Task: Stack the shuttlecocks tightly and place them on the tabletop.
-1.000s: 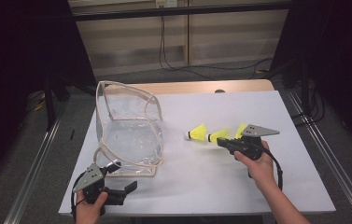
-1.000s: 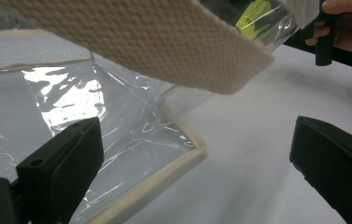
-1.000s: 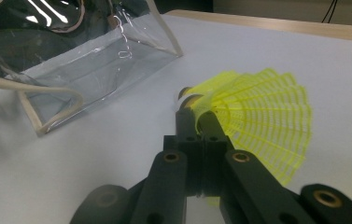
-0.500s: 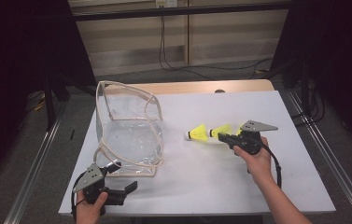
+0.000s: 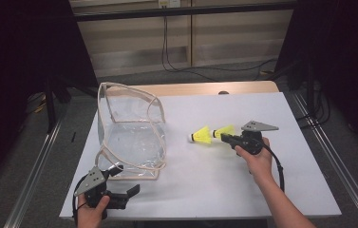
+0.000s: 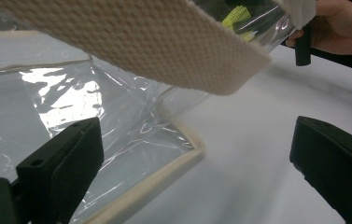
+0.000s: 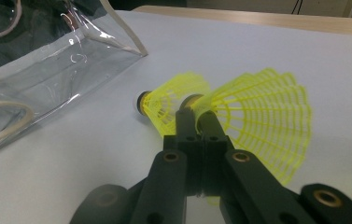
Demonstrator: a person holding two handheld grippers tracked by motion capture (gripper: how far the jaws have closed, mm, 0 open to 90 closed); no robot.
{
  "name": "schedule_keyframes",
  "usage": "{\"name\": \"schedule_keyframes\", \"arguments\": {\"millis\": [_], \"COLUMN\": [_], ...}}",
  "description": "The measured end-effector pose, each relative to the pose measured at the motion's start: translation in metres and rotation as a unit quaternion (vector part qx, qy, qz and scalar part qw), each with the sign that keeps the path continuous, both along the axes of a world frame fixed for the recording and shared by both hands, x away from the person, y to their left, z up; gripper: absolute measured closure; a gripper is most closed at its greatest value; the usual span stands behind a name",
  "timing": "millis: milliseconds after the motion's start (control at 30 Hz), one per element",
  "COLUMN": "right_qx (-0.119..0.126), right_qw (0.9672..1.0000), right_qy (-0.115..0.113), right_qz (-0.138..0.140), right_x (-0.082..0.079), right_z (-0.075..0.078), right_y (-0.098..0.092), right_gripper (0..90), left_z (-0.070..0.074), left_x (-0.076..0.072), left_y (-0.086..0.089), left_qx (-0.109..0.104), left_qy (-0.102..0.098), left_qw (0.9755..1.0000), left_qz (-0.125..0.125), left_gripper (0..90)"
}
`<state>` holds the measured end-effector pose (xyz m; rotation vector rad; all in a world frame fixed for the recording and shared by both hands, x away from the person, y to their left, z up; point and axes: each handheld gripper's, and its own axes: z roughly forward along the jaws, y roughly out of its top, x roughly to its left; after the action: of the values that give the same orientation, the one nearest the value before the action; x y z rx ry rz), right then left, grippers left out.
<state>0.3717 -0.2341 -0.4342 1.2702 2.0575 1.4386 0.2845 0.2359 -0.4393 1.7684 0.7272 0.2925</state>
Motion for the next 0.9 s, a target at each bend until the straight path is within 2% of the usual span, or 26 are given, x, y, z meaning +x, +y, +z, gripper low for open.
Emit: {"name": "schedule_keyframes", "arguments": {"millis": [500, 900], "right_qx": [-0.007, -0.008], "right_qw": [0.9999, 0.9997], "right_qy": [0.011, 0.019], "right_qz": [-0.001, 0.011], "right_x": [0.008, 0.014], "right_z": [-0.009, -0.016], "right_y": [0.005, 0.013], "right_gripper": [89.8, 89.7], "left_z": [-0.001, -0.001], "left_x": [0.0, 0.0], "left_y": [-0.002, -0.002], "left_qx": [0.001, -0.001], "left_qy": [0.001, 0.001], "left_qw": [1.0, 1.0], "left_qz": [-0.005, -0.006], "left_gripper": [3.0, 3.0]}}
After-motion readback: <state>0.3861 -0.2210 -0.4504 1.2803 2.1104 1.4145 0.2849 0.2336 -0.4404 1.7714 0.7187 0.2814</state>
